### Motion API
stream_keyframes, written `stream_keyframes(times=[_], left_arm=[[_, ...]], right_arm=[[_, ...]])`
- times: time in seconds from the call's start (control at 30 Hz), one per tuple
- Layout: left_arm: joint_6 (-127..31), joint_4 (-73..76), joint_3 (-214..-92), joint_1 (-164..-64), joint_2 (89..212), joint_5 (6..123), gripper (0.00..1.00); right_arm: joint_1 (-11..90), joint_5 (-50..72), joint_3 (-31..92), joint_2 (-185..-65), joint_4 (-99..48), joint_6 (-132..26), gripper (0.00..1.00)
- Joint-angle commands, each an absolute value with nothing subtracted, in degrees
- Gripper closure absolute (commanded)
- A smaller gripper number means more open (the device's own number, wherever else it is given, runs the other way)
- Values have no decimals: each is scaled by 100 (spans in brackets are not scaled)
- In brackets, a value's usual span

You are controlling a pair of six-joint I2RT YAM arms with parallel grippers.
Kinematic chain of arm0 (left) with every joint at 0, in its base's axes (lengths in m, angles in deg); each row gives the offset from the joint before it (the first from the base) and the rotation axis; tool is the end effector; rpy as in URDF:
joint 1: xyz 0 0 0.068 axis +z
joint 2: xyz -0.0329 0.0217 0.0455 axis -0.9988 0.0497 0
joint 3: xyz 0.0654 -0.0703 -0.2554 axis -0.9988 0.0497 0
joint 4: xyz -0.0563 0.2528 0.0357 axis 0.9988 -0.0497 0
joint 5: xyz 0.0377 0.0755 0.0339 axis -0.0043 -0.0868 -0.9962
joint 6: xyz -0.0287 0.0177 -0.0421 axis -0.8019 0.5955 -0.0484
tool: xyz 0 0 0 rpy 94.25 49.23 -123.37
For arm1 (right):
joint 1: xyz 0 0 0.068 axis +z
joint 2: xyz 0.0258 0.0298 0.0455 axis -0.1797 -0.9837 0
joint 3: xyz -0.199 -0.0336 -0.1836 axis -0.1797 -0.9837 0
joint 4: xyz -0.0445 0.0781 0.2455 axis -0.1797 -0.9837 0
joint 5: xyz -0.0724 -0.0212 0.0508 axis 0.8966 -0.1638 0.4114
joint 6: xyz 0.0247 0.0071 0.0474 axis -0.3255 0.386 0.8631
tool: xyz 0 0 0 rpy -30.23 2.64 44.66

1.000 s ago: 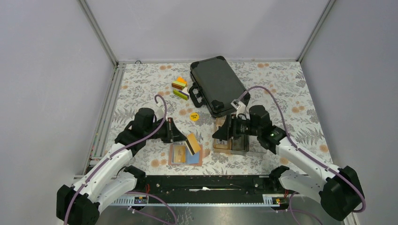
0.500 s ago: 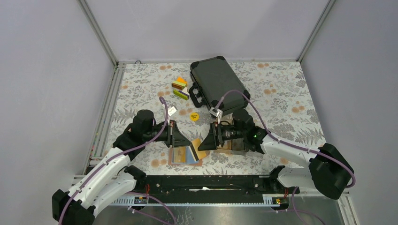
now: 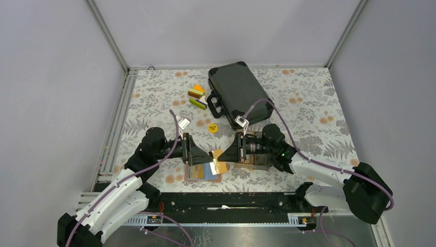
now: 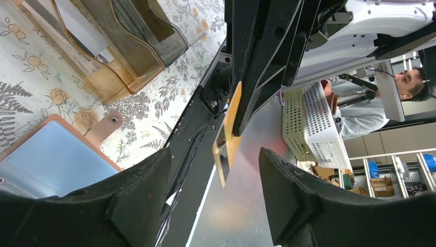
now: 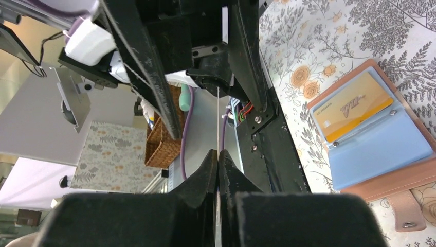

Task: Put the credit cards into the card holder
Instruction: Insert the credit card into the card holder.

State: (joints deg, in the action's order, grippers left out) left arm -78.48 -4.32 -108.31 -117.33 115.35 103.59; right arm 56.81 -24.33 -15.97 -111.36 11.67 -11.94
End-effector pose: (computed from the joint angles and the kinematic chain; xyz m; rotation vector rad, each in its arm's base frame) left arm 0.1288 -0.1052 0.2605 0.4478 2.0477 -1.5847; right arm 0.1535 0.1969 0.2518 -0.6763 1.8210 1.7842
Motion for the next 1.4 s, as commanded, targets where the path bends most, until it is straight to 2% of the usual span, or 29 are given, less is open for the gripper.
stream_keyframes(times=[0.0,0.07,0.17,0.23,0.33,0.4,0.43,0.53,0.57,0.63,0.77,0.9,1.13,1.37], left_arm=[[-8694,1004,-10414,-11831,11394,10412,40],[-8991,1460,-10218,-11950,11419,10385,46],[-9246,1894,-10056,-12185,11494,10251,48],[-9358,2094,-10005,-12349,11564,10172,61],[-9365,2079,-9933,-12430,11543,9921,88],[-9268,1841,-9910,-12424,11447,9643,100],[-9177,1619,-9932,-12420,11397,9507,100],[-8543,123,-10225,-12299,11351,9022,100],[-8327,-471,-10356,-12208,11373,8811,100],[-7988,-1420,-10534,-11905,11481,8464,100],[-7714,-2284,-10541,-11286,11774,8256,100],[-7694,-2371,-10585,-11264,12099,8319,100],[-7704,-2541,-10603,-11264,11962,8009,100],[-7787,-2484,-10506,-11264,11900,8017,100]], right_arm=[[5718,-1963,-1775,-10936,2232,-874,100],[5726,-1931,-1816,-10974,2405,-803,100],[5715,-1974,-1759,-11053,2449,-783,100],[5719,-1971,-1764,-11089,2534,-753,100],[5717,-1914,-1766,-11110,2462,-777,100],[5715,-1841,-1783,-11111,2289,-821,100],[5716,-1740,-1784,-11105,2115,-846,94],[5722,-1288,-1778,-11030,1030,-1066,57],[5720,-1069,-1791,-10976,659,-1117,51],[5741,-770,-1848,-10870,143,-1240,46],[6045,-84,-1733,-10847,-790,-1359,42],[6513,582,-1469,-11333,-1270,-1246,41],[6960,991,-1349,-12107,-916,-1023,39],[7003,600,-1349,-12831,-130,-835,52]])
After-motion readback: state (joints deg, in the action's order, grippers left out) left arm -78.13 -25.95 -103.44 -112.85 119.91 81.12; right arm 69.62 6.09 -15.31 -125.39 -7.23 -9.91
